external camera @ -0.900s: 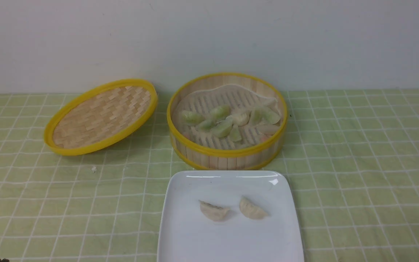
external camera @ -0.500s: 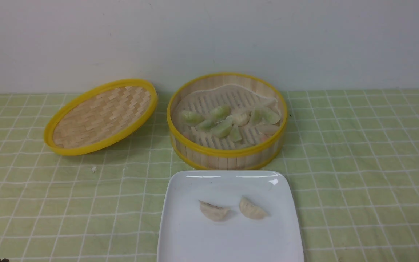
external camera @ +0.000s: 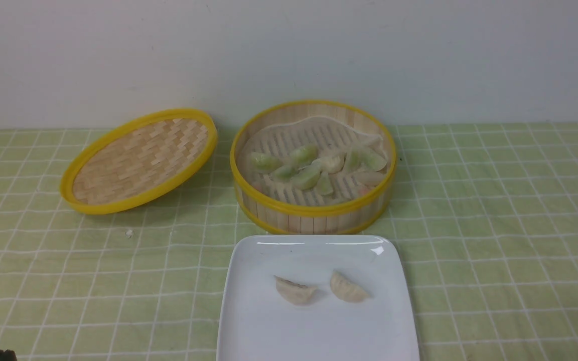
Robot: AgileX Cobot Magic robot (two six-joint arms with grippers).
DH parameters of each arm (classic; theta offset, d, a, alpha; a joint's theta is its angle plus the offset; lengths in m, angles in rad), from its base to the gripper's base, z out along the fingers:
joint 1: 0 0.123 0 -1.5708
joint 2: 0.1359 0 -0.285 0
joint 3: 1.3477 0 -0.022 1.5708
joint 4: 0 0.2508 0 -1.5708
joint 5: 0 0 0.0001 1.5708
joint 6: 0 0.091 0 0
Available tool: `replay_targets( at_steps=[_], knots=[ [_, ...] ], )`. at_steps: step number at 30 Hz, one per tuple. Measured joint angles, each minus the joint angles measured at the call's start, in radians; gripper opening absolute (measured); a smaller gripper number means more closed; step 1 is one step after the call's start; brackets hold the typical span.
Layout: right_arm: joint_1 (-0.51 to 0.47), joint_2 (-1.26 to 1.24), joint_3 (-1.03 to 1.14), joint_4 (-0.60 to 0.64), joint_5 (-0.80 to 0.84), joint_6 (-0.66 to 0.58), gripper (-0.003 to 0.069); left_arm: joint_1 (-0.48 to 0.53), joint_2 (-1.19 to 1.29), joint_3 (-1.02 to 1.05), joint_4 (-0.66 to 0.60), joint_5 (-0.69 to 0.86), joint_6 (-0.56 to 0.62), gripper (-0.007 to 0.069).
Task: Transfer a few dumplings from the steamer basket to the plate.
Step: Use the left arm to grab a dumpling from the steamer
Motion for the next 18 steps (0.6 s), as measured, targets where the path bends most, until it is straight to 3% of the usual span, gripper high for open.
replay_targets(
  at_steps=[5, 10, 12, 16, 18],
  knots=[
    [0.000, 0.000, 0.000, 0.000, 0.000, 0.000, -0.0016, 0.000, 0.000, 0.000, -0.250, -0.080, -0.060, -0.0006],
    [0.000, 0.000, 0.000, 0.000, 0.000, 0.000, -0.0016, 0.000, 0.000, 0.002, -0.398, -0.148, -0.066, -0.0006],
    [0.000, 0.000, 0.000, 0.011, -0.013, 0.006, -0.0016, 0.000, 0.000, 0.002, -0.478, -0.271, -0.067, -0.0006],
    [0.000, 0.000, 0.004, 0.157, -0.147, 0.090, -0.0016, 0.000, 0.000, -0.033, -0.576, -0.440, -0.069, -0.0006],
    [0.000, 0.000, 0.004, 0.331, -0.254, 0.172, -0.0016, 0.000, 0.004, -0.141, -0.575, -0.451, -0.057, -0.0006]
  ],
)
